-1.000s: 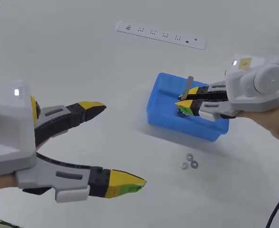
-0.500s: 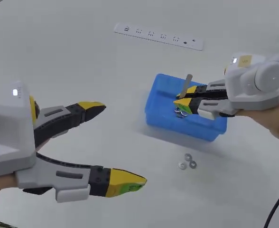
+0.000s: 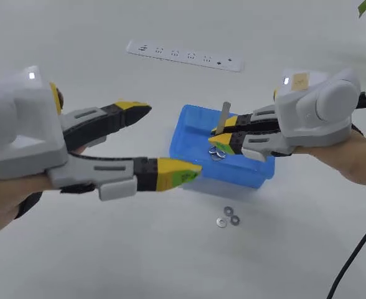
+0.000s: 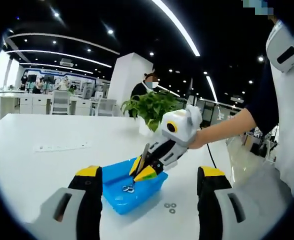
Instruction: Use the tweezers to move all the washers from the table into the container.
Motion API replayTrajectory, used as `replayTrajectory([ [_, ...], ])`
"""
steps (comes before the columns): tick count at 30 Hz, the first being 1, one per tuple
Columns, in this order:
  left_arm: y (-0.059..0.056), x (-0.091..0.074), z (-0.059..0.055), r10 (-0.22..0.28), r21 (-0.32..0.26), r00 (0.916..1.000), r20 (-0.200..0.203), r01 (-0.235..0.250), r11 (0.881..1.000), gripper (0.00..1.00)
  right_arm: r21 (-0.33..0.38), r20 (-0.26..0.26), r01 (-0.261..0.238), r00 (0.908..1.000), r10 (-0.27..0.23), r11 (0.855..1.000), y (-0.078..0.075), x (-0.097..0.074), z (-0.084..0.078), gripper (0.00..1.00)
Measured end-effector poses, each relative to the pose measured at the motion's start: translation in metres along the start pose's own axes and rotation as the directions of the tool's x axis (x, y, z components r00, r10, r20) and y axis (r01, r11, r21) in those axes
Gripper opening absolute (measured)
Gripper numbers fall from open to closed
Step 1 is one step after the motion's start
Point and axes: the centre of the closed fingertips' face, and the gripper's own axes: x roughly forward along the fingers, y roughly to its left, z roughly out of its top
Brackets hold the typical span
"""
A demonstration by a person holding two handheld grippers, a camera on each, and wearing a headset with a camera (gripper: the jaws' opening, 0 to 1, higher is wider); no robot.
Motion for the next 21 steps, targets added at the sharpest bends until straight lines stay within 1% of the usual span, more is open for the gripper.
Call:
replayTrajectory([
  [1,0.001,0.006,0.000,-0.010,0.031,0.9998,-0.016,0.010,0.999,0.75,-0.002,-0.001,-0.002,1.0000,0.002,1.000,0.001,-0.001,0.000,0.08],
  [2,0.000,0.014,0.001,-0.031,0.054,0.9990,-0.032,0.033,0.998,0.72,-0.005,-0.001,-0.003,1.0000,0.003,1.000,0.001,-0.001,0.000,0.08],
  [6,-0.002,0.035,0.002,-0.085,0.091,0.9949,-0.055,0.089,0.992,0.64,-0.018,0.000,-0.009,1.0000,0.009,1.000,0.004,-0.004,0.002,0.08],
  [7,0.001,0.041,0.000,-0.083,0.121,0.9941,-0.070,0.091,0.988,0.61,-0.022,0.001,-0.010,0.9999,0.010,1.000,0.004,-0.004,0.002,0.08],
  [8,0.004,0.044,-0.002,-0.069,0.154,0.9943,-0.081,0.081,0.985,0.58,-0.027,0.002,-0.011,0.9999,0.011,1.000,0.005,-0.005,0.003,0.08],
  [9,0.003,0.048,-0.003,-0.083,0.164,0.9921,-0.094,0.098,0.982,0.55,-0.033,0.005,-0.013,0.9999,0.013,0.999,0.006,-0.005,0.005,0.08],
  [10,0.001,0.051,-0.004,-0.099,0.164,0.9900,-0.100,0.115,0.980,0.53,-0.038,0.004,-0.015,0.9999,0.015,0.999,0.006,-0.005,0.005,0.08],
  [11,0.000,0.052,-0.003,-0.104,0.163,0.9894,-0.101,0.120,0.979,0.50,-0.044,0.002,-0.015,0.9999,0.015,0.999,0.006,-0.005,0.005,0.08],
  [14,-0.004,0.055,-0.002,-0.136,0.184,0.9843,-0.113,0.155,0.971,0.42,-0.046,-0.001,-0.018,0.9998,0.018,0.999,0.007,-0.005,0.005,0.08],
  [15,-0.005,0.056,-0.001,-0.140,0.183,0.9834,-0.115,0.160,0.970,0.37,-0.047,-0.001,-0.019,0.9998,0.019,0.999,0.007,-0.006,0.005,0.08],
  [16,-0.007,0.055,0.000,-0.161,0.179,0.9798,-0.119,0.181,0.967,0.32,-0.051,-0.002,-0.020,0.9998,0.019,0.999,0.008,-0.006,0.005,0.08],
  [17,-0.008,0.055,0.000,-0.169,0.180,0.9781,-0.121,0.189,0.965,0.27,-0.050,-0.002,-0.022,0.9998,0.021,0.998,0.008,-0.006,0.005,0.08],
  [18,-0.009,0.055,0.001,-0.177,0.184,0.9766,-0.122,0.198,0.963,0.25,-0.051,-0.002,-0.024,0.9997,0.024,0.998,0.009,-0.005,0.005,0.08],
  [19,-0.010,0.054,0.002,-0.186,0.183,0.9749,-0.122,0.206,0.961,0.25,-0.057,-0.005,-0.028,0.9996,0.028,0.998,0.010,-0.005,0.004,0.08],
  [20,-0.013,0.054,0.004,-0.206,0.173,0.9716,-0.116,0.224,0.959,0.25,-0.058,-0.006,-0.032,0.9995,0.032,0.998,0.011,-0.005,0.005,0.08],
  [21,-0.014,0.053,0.005,-0.211,0.174,0.9709,-0.113,0.229,0.958,0.24,-0.059,-0.005,-0.033,0.9994,0.033,0.998,0.011,-0.005,0.005,0.08],
])
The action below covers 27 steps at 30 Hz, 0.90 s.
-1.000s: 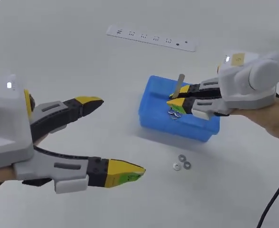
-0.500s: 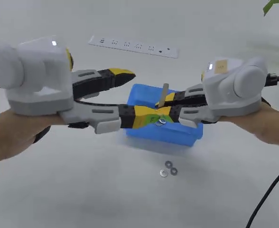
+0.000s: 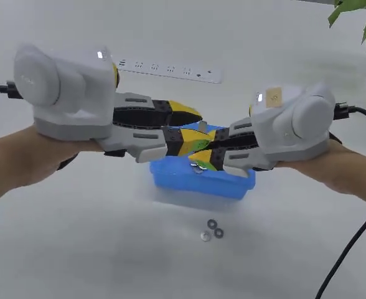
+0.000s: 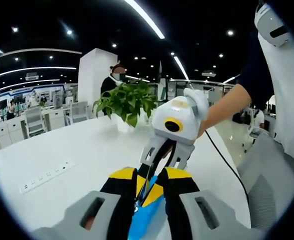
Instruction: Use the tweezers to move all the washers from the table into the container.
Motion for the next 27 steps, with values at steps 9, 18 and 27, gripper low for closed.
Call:
replayTrajectory([
  [9,-0.005,0.001,-0.003,-0.030,0.026,0.9990,-0.034,0.031,0.999,0.12,-0.013,0.002,-0.009,1.0000,0.009,1.000,0.002,0.000,0.003,0.08],
  [18,-0.008,-0.003,0.000,-0.050,0.095,0.9971,-0.057,0.055,0.994,0.07,-0.033,0.003,-0.014,0.9999,0.014,0.999,0.004,-0.001,0.006,0.08],
  [27,-0.008,-0.001,0.007,-0.030,0.205,0.9970,-0.072,0.044,0.978,0.04,-0.056,0.011,0.005,0.9999,-0.005,0.998,0.003,-0.004,0.010,0.10],
])
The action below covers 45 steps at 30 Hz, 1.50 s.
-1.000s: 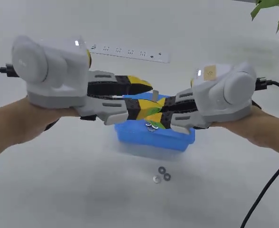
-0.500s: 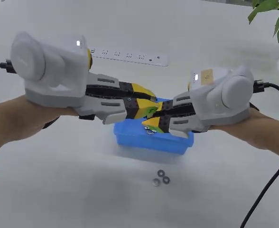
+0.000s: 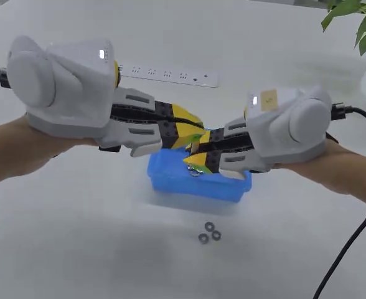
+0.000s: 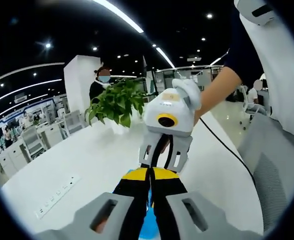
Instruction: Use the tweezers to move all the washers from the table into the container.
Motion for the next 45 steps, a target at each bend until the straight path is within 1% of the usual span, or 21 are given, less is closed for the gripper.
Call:
replayTrajectory([
  [2,0.000,0.001,0.001,0.001,0.014,1.0000,0.000,-0.001,1.000,0.04,0.002,0.000,0.008,1.0000,-0.008,1.000,-0.002,-0.001,0.000,0.11],
  [7,0.001,0.000,0.004,0.005,0.023,0.9999,0.009,-0.005,1.000,0.04,0.011,0.008,0.020,0.9998,-0.020,1.000,-0.004,-0.005,0.002,0.12],
  [10,0.002,-0.001,0.007,0.009,0.019,0.9999,0.012,-0.010,1.000,0.04,0.021,0.016,0.030,0.9994,-0.031,0.999,-0.004,-0.007,0.004,0.13],
  [12,0.003,-0.002,0.011,0.010,0.009,0.9996,0.027,-0.011,1.000,0.04,0.028,0.017,0.035,0.9992,-0.036,0.999,-0.005,-0.009,0.005,0.14],
  [15,0.006,-0.003,0.016,0.022,0.009,0.9989,0.042,-0.023,1.000,0.04,0.056,0.012,0.039,0.9991,-0.040,0.998,-0.005,-0.012,0.003,0.18],
  [19,0.008,-0.005,0.021,0.032,0.015,0.9985,0.045,-0.032,0.999,0.04,0.070,0.007,0.039,0.9992,-0.039,0.997,-0.001,-0.015,0.001,0.22],
  [26,0.007,-0.008,0.028,0.036,0.024,0.9979,0.053,-0.037,0.999,0.04,0.099,0.008,0.066,0.9977,-0.067,0.993,0.001,-0.026,-0.003,0.29],
  [30,0.003,-0.010,0.032,0.037,0.029,0.9977,0.056,-0.039,0.999,0.04,0.116,0.012,0.089,0.9958,-0.091,0.989,0.001,-0.034,-0.005,0.32],
  [31,0.000,-0.010,0.034,0.038,0.032,0.9976,0.058,-0.040,0.999,0.04,0.123,0.014,0.095,0.9952,-0.097,0.988,0.001,-0.036,-0.006,0.33],
  [34,-0.004,-0.011,0.037,0.038,0.036,0.9975,0.060,-0.040,0.999,0.04,0.142,0.022,0.125,0.9914,-0.129,0.982,0.001,-0.044,-0.008,0.37],
  [36,-0.007,-0.013,0.038,0.036,0.038,0.9976,0.059,-0.039,0.999,0.04,0.151,0.024,0.136,0.9897,-0.141,0.979,0.003,-0.049,-0.009,0.39],
  [40,-0.013,-0.016,0.041,0.034,0.040,0.9975,0.063,-0.037,0.999,0.04,0.162,0.020,0.152,0.9874,-0.157,0.975,0.011,-0.058,-0.014,0.42],
  [43,-0.019,-0.017,0.039,0.031,0.041,0.9978,0.059,-0.033,0.999,0.04,0.190,0.030,0.165,0.9843,-0.174,0.968,0.017,-0.065,-0.018,0.44],
  [45,-0.023,-0.017,0.037,0.031,0.033,0.9978,0.058,-0.033,0.999,0.04,0.198,0.025,0.172,0.9833,-0.181,0.965,0.022,-0.068,-0.022,0.46],
])
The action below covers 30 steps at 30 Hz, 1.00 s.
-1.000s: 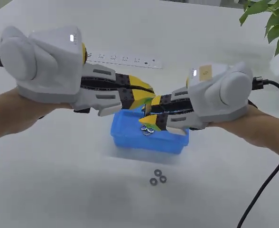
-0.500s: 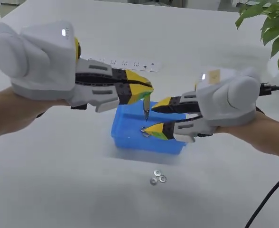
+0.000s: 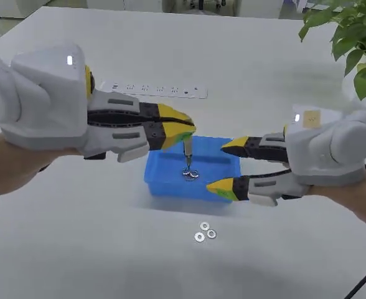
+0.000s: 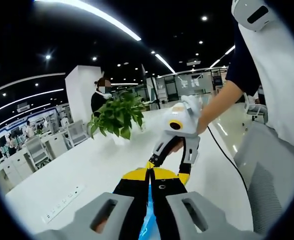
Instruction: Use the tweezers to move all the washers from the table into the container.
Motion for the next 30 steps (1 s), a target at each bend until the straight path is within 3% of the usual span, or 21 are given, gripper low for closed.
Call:
replayTrajectory([
  [3,-0.009,-0.002,-0.001,-0.001,-0.008,1.0000,0.003,0.001,1.000,0.04,0.014,-0.009,0.010,0.9999,-0.009,1.000,0.004,-0.006,-0.009,0.51],
  [8,-0.019,-0.002,-0.004,-0.007,-0.015,1.0000,0.006,0.008,1.000,0.04,0.042,0.053,0.039,0.9977,-0.041,0.998,0.015,-0.018,-0.008,0.57],
  [14,-0.030,0.000,-0.006,-0.022,-0.021,0.9997,0.008,0.022,1.000,0.04,0.050,0.029,0.034,0.9990,-0.035,0.998,0.029,-0.025,-0.022,0.64],
  [22,-0.055,0.003,-0.025,-0.057,-0.042,0.9983,-0.011,0.056,0.998,0.04,0.096,0.000,0.016,0.9999,-0.016,0.995,0.051,-0.031,-0.047,0.68],
  [30,-0.070,0.013,-0.046,-0.077,-0.068,0.9965,-0.031,0.075,0.995,0.04,0.122,-0.019,-0.008,0.9998,0.011,0.992,0.065,-0.032,-0.063,0.76],
])
